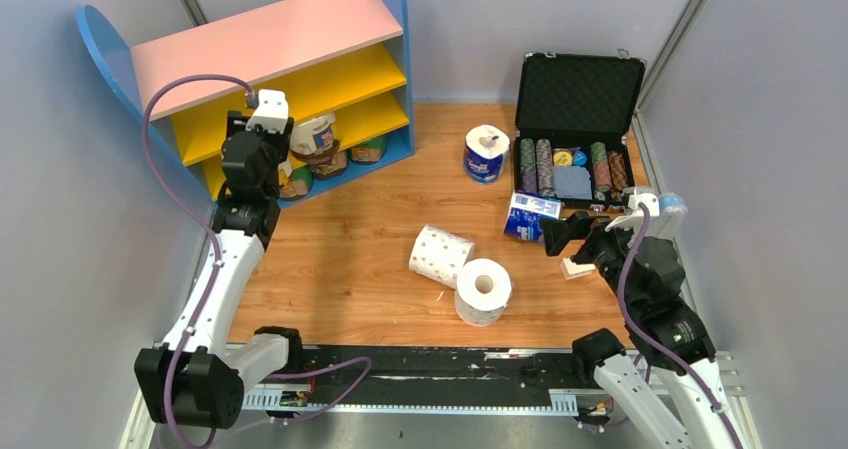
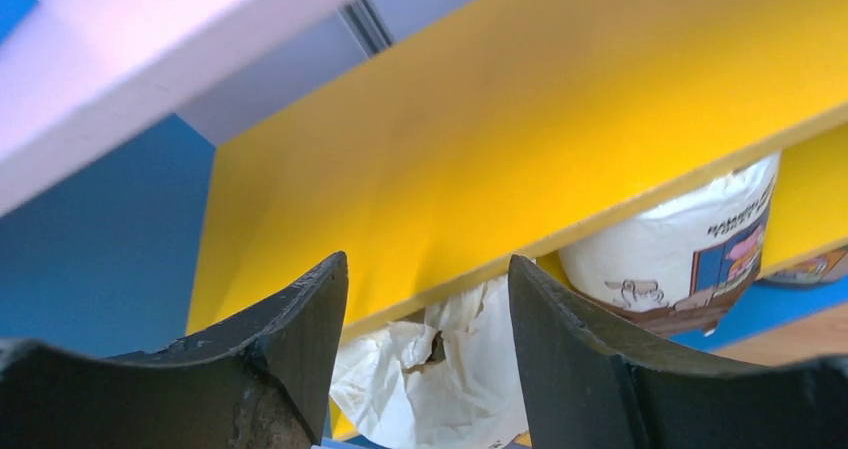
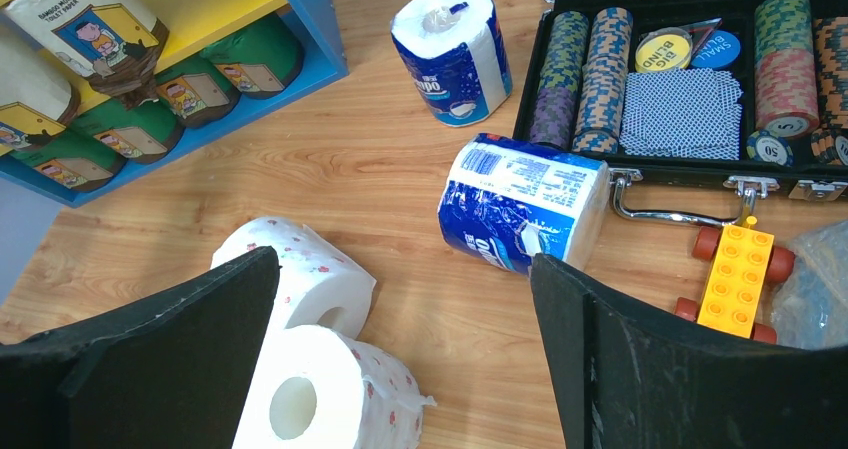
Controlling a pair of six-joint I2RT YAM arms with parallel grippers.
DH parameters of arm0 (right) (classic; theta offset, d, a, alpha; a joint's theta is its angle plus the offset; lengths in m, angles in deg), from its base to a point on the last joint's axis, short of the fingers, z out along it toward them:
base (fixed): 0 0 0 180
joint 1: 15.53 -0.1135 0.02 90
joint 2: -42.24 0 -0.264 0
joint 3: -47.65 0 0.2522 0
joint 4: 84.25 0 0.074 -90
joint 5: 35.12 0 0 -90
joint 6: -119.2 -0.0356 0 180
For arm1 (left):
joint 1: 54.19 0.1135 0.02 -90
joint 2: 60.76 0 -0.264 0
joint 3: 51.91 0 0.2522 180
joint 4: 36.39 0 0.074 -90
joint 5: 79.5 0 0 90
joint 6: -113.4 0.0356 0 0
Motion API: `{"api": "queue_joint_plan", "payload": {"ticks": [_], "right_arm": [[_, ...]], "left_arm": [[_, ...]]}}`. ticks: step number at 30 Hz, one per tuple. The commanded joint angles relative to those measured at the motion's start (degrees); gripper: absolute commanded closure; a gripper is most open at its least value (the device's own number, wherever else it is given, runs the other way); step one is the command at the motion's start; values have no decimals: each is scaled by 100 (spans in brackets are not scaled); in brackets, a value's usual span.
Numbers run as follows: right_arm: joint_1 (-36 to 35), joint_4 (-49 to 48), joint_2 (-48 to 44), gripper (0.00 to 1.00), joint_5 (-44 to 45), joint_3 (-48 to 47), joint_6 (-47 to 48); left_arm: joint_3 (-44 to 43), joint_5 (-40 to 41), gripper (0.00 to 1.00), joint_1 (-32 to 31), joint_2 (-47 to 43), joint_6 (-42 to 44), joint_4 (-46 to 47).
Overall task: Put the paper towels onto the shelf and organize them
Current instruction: Place the paper towel on the shelf.
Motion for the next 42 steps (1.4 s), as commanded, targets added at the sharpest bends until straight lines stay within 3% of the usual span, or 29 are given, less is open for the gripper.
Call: {"api": "queue_joint_plan", "payload": {"ticks": [1,7,11,14,21,31,42], "right_arm": [[5,-200,-32,0,-35,-6,-24],[0,-205,-35,0,-35,-6,-24],[6,-205,-85,0,-3,2,-24],[4,-197,-110,0,-22,3,-24],[8,-212,-154,0,-94,2,-33],[2,-214,-398,0,-90,28,-24],[3,-213,-428,0,-94,38,-24]], "left_arm": [[-383,-75,31,49,-204,-387,187],[-881,52,29,42,-366,-1755,-1281],[-1030,515,38,45,-456,-2923,-2706],[-659,683,48,42,-580,-3508,-3080],[201,892,66,47,-845,-3739,-2086],[399,744,67,315,-60,-3806,-706],[251,788,66,383,287,-3405,-107]]}}
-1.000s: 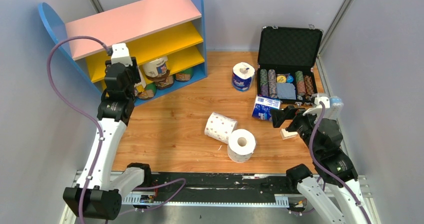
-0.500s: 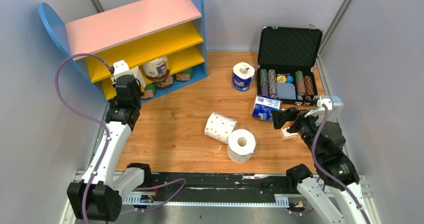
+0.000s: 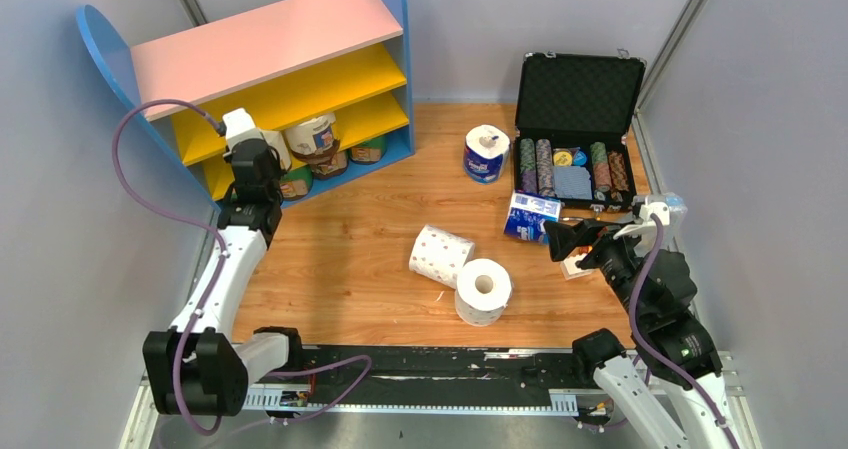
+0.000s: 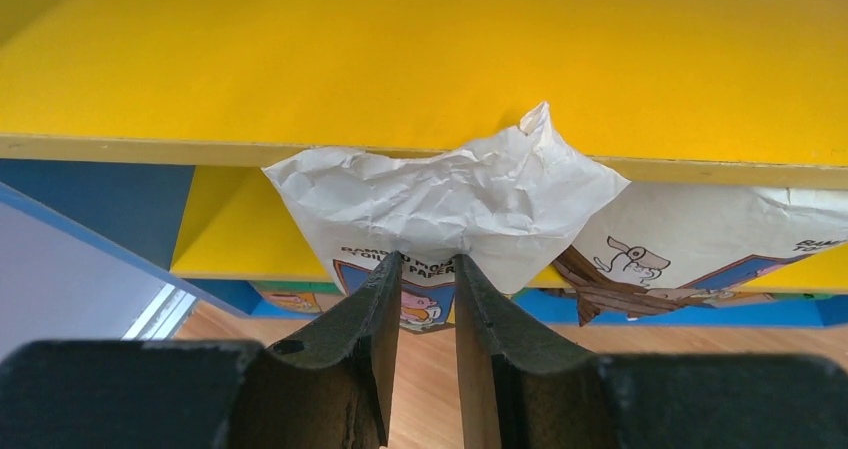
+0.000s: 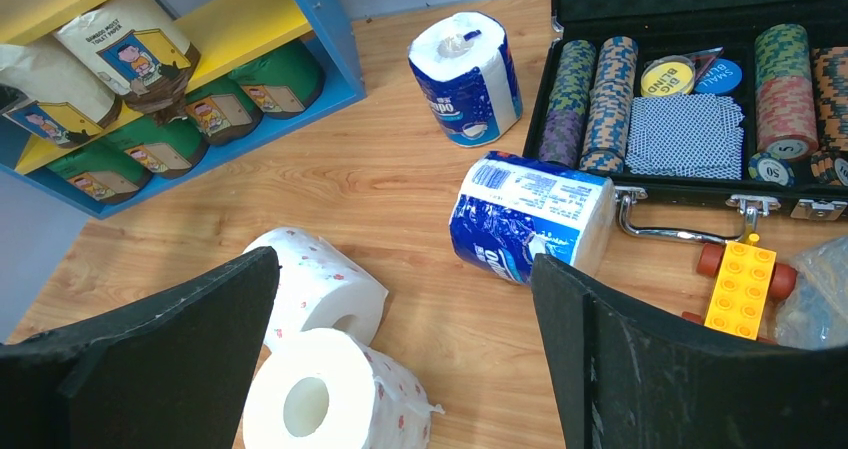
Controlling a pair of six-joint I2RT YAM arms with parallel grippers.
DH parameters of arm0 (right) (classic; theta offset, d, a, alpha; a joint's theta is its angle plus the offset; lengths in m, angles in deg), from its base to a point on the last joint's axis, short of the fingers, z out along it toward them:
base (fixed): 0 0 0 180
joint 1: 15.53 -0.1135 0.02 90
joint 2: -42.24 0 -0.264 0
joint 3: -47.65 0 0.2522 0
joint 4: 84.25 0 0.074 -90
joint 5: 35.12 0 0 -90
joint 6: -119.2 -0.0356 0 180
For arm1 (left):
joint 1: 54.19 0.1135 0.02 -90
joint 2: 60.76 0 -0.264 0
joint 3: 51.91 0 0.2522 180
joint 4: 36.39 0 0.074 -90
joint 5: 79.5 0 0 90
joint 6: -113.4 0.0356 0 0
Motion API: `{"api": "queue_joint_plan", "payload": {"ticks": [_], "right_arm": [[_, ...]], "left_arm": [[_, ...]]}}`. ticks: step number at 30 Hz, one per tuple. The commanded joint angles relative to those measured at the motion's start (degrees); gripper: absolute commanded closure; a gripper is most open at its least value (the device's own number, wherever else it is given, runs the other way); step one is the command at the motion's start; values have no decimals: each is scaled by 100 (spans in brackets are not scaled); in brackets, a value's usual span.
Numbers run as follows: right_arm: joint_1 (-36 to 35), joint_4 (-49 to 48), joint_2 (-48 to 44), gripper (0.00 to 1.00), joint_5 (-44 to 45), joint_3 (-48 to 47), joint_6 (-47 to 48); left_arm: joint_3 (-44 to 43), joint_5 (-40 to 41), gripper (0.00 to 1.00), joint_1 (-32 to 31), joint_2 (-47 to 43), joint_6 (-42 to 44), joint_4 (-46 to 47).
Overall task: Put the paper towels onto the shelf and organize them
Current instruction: Place the paper towel on the shelf.
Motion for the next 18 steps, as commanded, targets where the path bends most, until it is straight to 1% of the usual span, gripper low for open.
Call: {"api": "queue_joint_plan", "payload": {"ticks": [1,6,13,16,18], "right_arm": [[3,-213,-6,0,-48,25,-24],[-2,-216,18,0,-34,33,-33],[-2,-216,46,0,-49,33,-33],[2,-214,59,0,-45,33,-29],[2,-213,66,0,-46,33,-33]], "left_arm": [[-114,9,65,80,107,104,595],[-121,-63,60,80,184,200,647],[-216,-276,58,80,327,117,625],[-201,-468,55,80,299,99,673],[-315,-500,53,80,342,100,544]]}}
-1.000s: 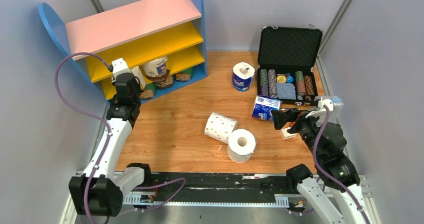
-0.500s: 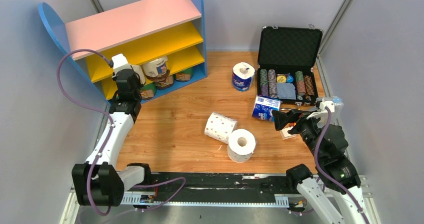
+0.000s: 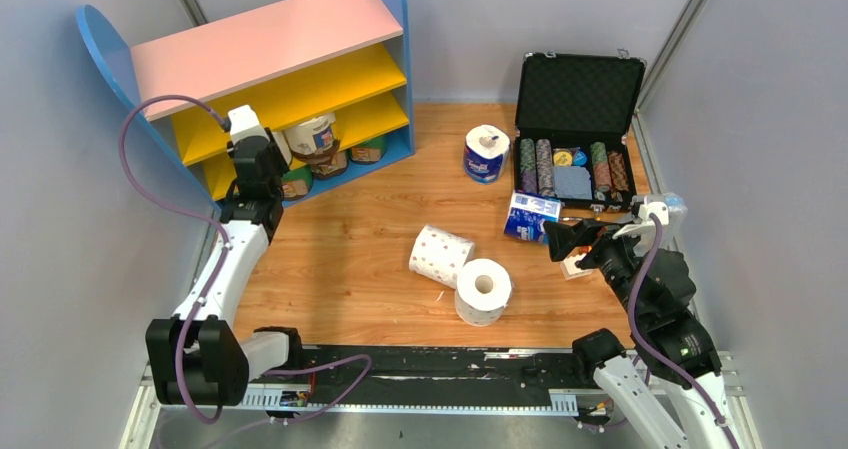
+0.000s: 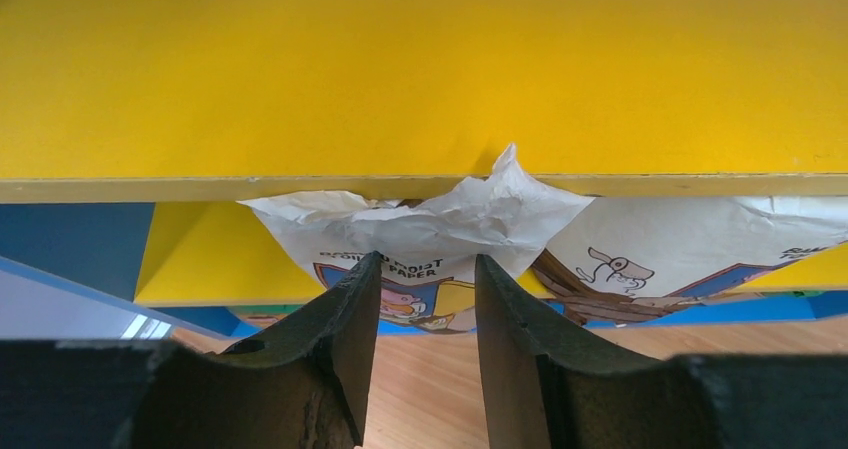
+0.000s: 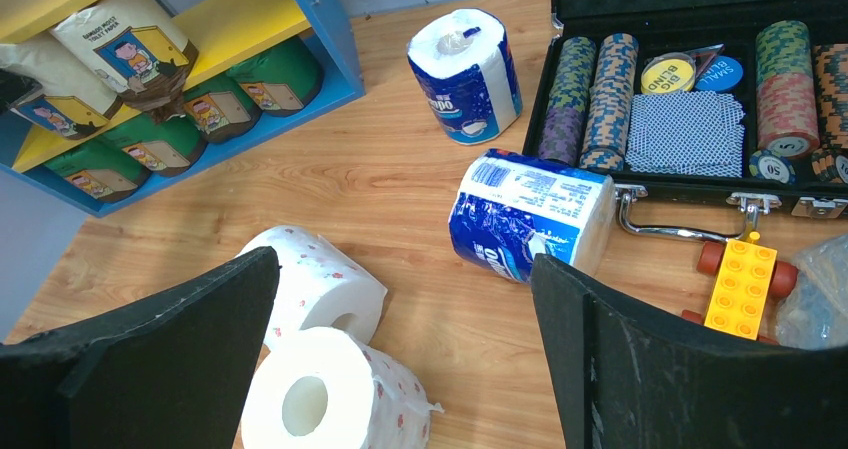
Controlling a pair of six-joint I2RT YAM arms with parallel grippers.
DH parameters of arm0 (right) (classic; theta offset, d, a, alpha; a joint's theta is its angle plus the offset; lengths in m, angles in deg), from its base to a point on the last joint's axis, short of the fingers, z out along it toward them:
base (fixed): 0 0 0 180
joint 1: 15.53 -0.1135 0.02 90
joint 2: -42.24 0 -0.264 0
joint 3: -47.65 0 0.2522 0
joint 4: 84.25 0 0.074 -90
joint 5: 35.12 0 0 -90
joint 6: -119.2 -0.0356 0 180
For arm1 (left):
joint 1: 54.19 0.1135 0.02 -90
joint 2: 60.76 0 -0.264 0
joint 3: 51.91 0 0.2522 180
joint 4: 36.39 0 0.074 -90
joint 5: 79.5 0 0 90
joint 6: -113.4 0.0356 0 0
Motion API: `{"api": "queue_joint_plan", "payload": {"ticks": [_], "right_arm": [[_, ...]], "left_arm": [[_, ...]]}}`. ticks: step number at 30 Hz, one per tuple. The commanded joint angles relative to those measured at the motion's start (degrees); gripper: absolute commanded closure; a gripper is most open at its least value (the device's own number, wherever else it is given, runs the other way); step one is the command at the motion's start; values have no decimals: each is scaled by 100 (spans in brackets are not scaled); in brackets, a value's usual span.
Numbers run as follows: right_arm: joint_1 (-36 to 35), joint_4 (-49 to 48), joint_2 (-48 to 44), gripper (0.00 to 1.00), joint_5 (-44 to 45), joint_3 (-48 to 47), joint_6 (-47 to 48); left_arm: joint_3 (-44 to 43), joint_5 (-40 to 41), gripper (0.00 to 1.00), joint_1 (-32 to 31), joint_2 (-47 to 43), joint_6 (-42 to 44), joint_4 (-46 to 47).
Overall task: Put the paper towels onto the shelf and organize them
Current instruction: Place the paper towel on the shelf, then adjust the paper towel at the center of the board.
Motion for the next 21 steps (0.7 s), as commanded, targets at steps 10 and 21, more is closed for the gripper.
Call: {"api": "queue_joint_plan", "payload": {"ticks": [10,21], "right_arm": [[2,-212,36,0,-10,22,-35],[1,-217,103,0,207,22,-40]], "left_arm": [[-953,-806,24,43,-671,-434,-1747],[-218,-3570,0,-1373,-1486,-1228,-2433]]}}
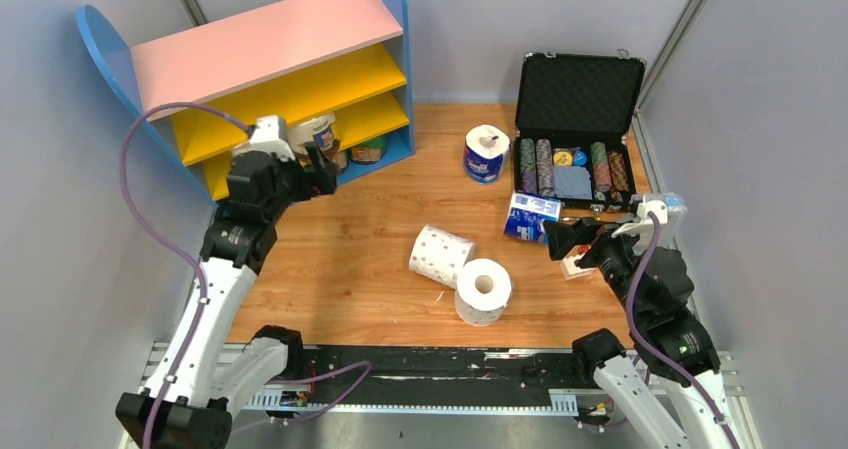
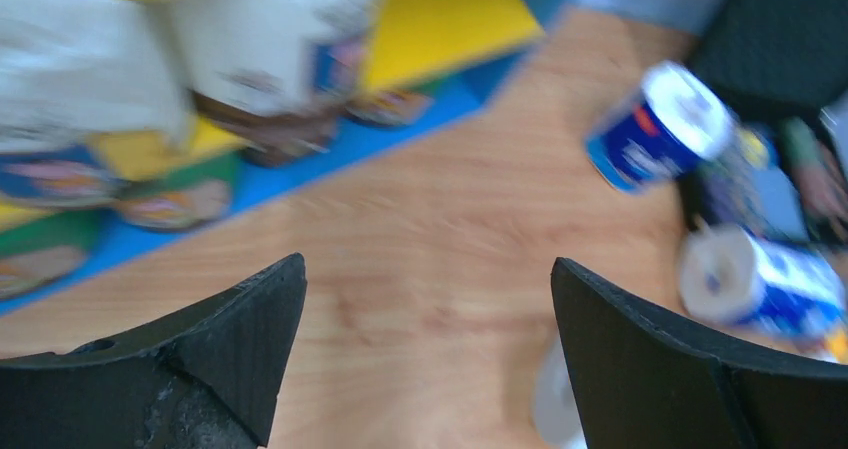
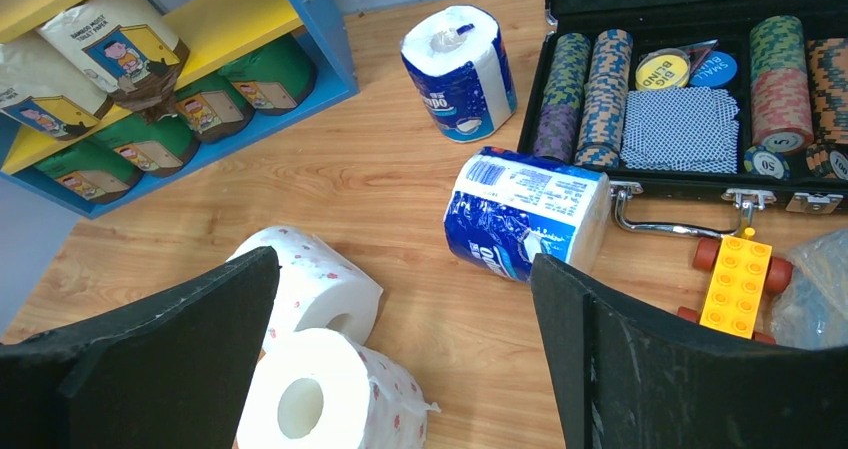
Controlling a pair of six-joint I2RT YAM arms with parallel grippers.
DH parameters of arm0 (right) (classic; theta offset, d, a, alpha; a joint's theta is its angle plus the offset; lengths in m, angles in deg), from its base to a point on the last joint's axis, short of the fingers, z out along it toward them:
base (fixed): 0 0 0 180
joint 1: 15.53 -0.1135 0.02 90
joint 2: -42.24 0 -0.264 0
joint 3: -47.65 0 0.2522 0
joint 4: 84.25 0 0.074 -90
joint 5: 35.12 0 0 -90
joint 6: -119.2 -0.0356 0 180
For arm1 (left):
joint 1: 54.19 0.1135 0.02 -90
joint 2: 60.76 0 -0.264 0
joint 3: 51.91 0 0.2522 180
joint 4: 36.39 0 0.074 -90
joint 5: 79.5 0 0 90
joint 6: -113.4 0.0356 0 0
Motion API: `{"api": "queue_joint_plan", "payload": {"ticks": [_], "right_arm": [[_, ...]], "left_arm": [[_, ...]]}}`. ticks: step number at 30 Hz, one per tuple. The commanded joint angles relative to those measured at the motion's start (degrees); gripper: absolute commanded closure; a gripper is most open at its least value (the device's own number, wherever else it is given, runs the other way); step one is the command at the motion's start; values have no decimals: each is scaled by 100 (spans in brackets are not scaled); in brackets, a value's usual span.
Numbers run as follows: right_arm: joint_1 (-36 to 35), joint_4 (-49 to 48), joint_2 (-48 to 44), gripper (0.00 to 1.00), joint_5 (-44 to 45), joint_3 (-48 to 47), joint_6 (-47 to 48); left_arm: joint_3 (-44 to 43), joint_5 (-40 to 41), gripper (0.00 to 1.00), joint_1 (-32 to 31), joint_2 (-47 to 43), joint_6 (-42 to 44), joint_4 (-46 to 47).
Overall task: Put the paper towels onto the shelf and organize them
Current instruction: Adjust the paper towel at the center of the board.
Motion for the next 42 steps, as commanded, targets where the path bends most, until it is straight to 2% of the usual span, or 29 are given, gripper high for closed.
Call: {"api": "queue_joint_plan", "payload": {"ticks": [1,4,11,16,23,29,36,42], "right_arm": [[-2,-209,64,0,202,18,-34],[2,-200,90,0,248,18,-36],[1,-171,133,0,348,19,-37],[2,-145,180,0,424,16,-54],[3,-142,232,0,468,18,-46],[3,-129,348,0,478,1,-46],[5,-135,423,0,487,-17,-63],[9,-135,444,0,473,-4,-54]], "left_arm": [[597,-1523,0,-713,-68,-606,190],[1263,-2060,0,-1237,46,-1097,936],[1755,-2499,0,-1894,754,-1613,2269],[2157,-2800,0,-2024,1280,-2175,3351],[2365,-2711,0,-2158,1958,-2298,3938],[2406,-3001,3,-2386,2501,-2592,4559],[2469,-3042,14,-2585,2802,-2787,4877],[2498,-2910,39,-2592,2612,-2764,4829]]}}
